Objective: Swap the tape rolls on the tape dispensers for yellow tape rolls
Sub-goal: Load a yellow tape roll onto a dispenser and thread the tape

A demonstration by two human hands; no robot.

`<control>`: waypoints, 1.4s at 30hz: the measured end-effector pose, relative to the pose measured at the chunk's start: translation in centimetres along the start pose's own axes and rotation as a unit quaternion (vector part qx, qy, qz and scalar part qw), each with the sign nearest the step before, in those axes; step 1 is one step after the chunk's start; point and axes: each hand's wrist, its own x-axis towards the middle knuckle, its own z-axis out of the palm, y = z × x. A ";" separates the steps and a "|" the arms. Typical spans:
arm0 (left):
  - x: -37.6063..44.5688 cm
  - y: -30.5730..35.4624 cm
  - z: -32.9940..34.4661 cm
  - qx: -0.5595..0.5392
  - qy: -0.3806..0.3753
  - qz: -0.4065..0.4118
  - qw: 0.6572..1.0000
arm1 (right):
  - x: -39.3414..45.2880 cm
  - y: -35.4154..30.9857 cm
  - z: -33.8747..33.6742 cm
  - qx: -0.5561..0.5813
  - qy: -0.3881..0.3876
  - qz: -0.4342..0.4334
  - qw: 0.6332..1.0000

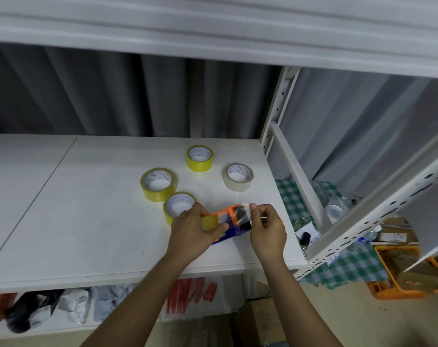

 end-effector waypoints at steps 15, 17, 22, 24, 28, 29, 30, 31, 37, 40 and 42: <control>0.0 -0.3 0.4 0.024 0.041 -0.018 0.999 | 0.7 -0.4 0.7 -0.010 -0.010 -0.054 0.998; 0.0 -0.4 0.2 0.012 0.032 -0.020 0.999 | 0.4 0.0 0.4 0.017 -0.017 -0.039 0.999; -0.1 -0.5 0.0 -0.018 0.002 -0.015 1.000 | 0.2 0.1 0.3 0.071 -0.032 0.009 0.997; -0.3 -0.4 0.0 -0.018 0.005 -0.012 1.000 | 0.2 0.1 0.5 0.076 -0.031 0.016 0.996; -0.3 -0.3 -0.2 -0.007 0.003 -0.008 1.000 | 0.3 0.0 0.5 0.070 -0.025 0.023 0.997; -0.3 -0.3 -0.2 -0.005 0.002 -0.011 1.000 | 0.5 -0.2 0.5 0.056 -0.024 0.018 0.998; -0.3 -0.3 -0.2 -0.005 0.003 -0.015 1.000 | 0.6 -0.3 0.5 0.039 -0.025 0.010 0.999; -0.3 -0.3 -0.2 -0.004 0.005 -0.016 1.000 | 0.7 -0.5 0.5 0.019 -0.025 -0.003 1.000; -0.4 -0.1 -0.3 0.001 -0.001 -0.017 1.000 | 0.4 -0.4 0.2 -0.015 -0.021 -0.038 0.999; -0.4 -0.2 -0.5 -0.010 -0.011 -0.014 1.000 | 0.0 -0.2 0.1 -0.003 -0.017 -0.033 0.999; -0.5 -0.3 -0.6 -0.015 -0.015 -0.004 1.000 | 0.1 -0.2 0.0 0.007 -0.014 -0.022 1.000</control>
